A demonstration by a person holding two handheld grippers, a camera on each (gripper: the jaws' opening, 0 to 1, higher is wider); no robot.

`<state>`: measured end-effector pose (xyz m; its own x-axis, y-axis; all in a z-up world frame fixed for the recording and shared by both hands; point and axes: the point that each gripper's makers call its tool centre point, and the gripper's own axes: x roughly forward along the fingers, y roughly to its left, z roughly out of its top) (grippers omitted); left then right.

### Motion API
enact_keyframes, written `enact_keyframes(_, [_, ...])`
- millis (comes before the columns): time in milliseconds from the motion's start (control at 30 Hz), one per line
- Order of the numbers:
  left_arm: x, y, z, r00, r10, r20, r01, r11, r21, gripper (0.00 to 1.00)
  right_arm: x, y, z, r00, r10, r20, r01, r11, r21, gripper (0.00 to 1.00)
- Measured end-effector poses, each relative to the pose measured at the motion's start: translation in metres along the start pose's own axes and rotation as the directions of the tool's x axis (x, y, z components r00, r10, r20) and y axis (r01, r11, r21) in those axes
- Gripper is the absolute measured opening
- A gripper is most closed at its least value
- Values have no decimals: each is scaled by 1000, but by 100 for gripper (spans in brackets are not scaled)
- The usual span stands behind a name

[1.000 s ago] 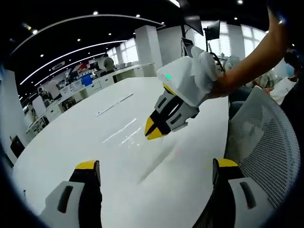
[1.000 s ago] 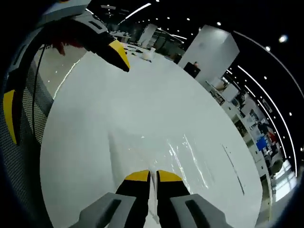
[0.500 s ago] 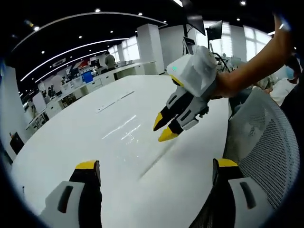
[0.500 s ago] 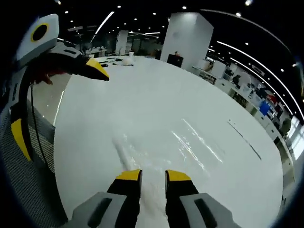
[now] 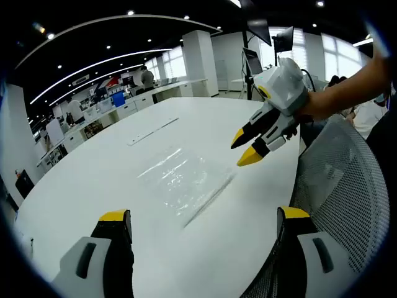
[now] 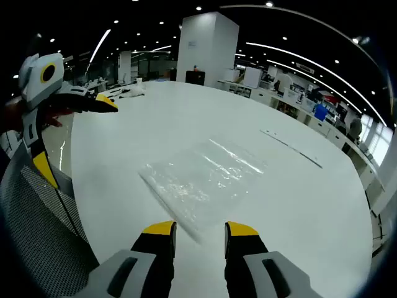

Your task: Open the resealable bag by pulling the two sides of the seal apart until the entire bag opening is separated and visibly accessible.

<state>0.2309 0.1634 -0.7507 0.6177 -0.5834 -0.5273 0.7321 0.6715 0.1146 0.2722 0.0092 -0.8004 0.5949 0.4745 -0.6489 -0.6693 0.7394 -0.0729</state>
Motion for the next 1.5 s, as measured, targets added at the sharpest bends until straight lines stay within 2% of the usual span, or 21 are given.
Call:
enact_keyframes(133, [-6, 3, 0, 1000, 17, 7, -17, 1000, -22, 97, -17, -7, -3, 999, -48, 20, 48, 999, 21, 37])
enact_keyframes(267, [-12, 2, 2, 999, 13, 38, -10, 996, -85, 99, -35, -5, -3, 997, -63, 49, 60, 997, 54, 46])
enact_keyframes(467, [-22, 3, 1, 998, 33, 50, -27, 994, -108, 99, -54, 2, -3, 995, -65, 78, 59, 995, 76, 57])
enact_keyframes(767, [-34, 0, 1, 996, 61, 71, -50, 989, -137, 99, -69, 12, 2, 992, -55, 111, 43, 993, 109, 67])
enact_keyframes(833, [-36, -2, 3, 994, 61, 88, -48, 990, -135, 99, -72, 13, 2, 991, -64, 117, 50, 992, 117, 71])
enact_keyframes(933, [-36, -4, 2, 995, 61, 84, -49, 990, -135, 99, -75, 17, 1, 990, -68, 124, 54, 992, 115, 76])
enact_keyframes(1400, [-38, -18, 1, 996, 32, 78, -23, 993, -119, 99, -85, 24, -11, 991, -63, 117, 46, 988, 145, 74])
enact_keyframes(1500, [-39, -20, 2, 996, 34, 77, -25, 993, -117, 99, -87, 25, -14, 991, -68, 114, 52, 989, 141, 71])
